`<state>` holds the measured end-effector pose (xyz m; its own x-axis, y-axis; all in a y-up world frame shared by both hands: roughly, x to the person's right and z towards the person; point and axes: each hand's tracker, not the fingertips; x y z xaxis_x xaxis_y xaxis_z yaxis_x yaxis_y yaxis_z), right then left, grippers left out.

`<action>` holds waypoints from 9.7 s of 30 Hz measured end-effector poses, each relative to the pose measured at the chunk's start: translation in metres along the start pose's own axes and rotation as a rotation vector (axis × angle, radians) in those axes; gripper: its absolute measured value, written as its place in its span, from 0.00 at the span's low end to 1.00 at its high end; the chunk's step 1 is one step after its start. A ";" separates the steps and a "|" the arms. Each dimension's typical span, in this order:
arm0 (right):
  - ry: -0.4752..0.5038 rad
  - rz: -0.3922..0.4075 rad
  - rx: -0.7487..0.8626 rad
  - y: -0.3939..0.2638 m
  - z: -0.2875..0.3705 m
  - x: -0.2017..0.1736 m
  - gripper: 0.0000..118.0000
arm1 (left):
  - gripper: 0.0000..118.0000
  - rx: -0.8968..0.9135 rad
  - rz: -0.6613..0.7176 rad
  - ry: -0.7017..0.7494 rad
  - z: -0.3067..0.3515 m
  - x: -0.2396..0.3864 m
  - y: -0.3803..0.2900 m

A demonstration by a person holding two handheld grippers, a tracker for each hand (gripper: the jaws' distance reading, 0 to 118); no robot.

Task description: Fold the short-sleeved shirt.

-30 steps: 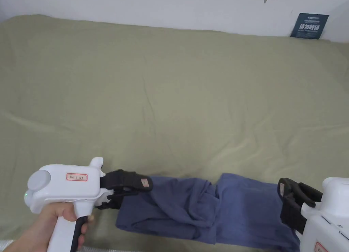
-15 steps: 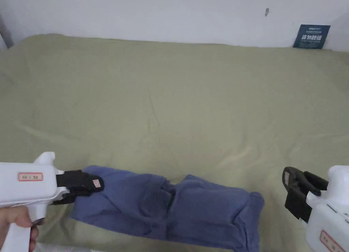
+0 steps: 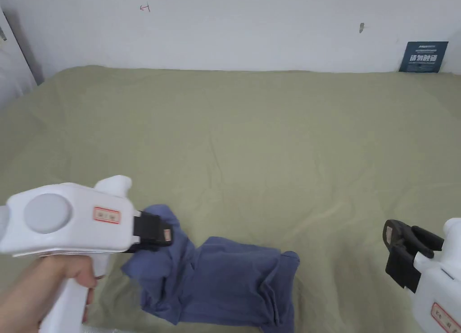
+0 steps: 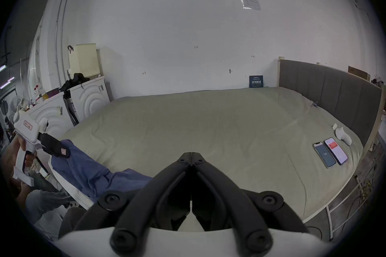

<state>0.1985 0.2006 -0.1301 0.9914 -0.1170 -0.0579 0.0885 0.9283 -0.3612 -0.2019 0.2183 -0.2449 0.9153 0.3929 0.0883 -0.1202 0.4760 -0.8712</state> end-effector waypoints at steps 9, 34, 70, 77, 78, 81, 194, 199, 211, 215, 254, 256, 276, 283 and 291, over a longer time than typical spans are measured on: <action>-0.047 -0.040 -0.028 -0.009 0.004 0.022 0.00 | 0.14 -0.125 -0.183 -0.009 -0.128 0.101 -0.023; -0.025 -0.097 -0.195 -0.040 -0.020 0.021 0.00 | 0.00 -0.270 0.102 -0.515 -0.208 0.033 -0.073; 0.860 -0.906 -0.737 -0.147 -0.242 0.003 0.00 | 0.77 -0.242 0.204 -0.462 -0.181 -0.113 -0.021; 0.887 -0.747 -0.680 -0.108 -0.211 -0.015 0.00 | 0.24 -0.187 0.212 -0.508 -0.125 -0.132 0.003; 0.892 -0.726 -0.678 -0.102 -0.209 -0.018 0.00 | 0.24 -0.175 0.209 -0.488 -0.113 -0.144 0.010; 0.898 -0.676 -0.662 -0.091 -0.202 -0.029 0.00 | 0.24 -0.127 0.223 -0.403 -0.076 -0.201 0.031; -0.058 0.136 0.323 0.166 -0.027 -0.033 1.00 | 1.00 0.897 -0.350 0.371 0.095 0.166 0.037; -0.064 0.149 0.321 0.165 -0.022 -0.036 1.00 | 1.00 0.868 -0.317 0.346 0.100 0.164 0.037; -0.066 0.143 0.295 0.163 -0.037 -0.027 1.00 | 1.00 0.901 -0.280 0.297 0.110 0.164 0.031; -0.068 0.137 0.298 0.163 -0.032 -0.028 1.00 | 1.00 0.894 -0.277 0.308 0.112 0.165 0.032; -0.058 0.141 0.310 0.169 -0.032 -0.031 1.00 | 1.00 0.849 -0.270 0.313 0.111 0.165 0.026; -0.055 0.141 0.310 0.169 -0.036 -0.030 1.00 | 1.00 0.842 -0.267 0.318 0.112 0.166 0.027; -0.054 0.141 0.315 0.171 -0.025 -0.030 1.00 | 1.00 0.863 -0.286 0.272 0.116 0.163 0.031; -0.050 0.145 0.321 0.173 -0.020 -0.031 1.00 | 1.00 0.868 -0.268 0.286 0.118 0.165 0.036; -0.052 0.143 0.321 0.174 -0.016 -0.030 1.00 | 1.00 0.825 -0.188 0.300 0.120 0.166 0.045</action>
<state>0.1825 0.3602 -0.2067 0.9988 0.0324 -0.0367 -0.0339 0.9986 -0.0410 -0.1017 0.3992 -0.2119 0.9958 0.0842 -0.0366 -0.0902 0.9711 -0.2210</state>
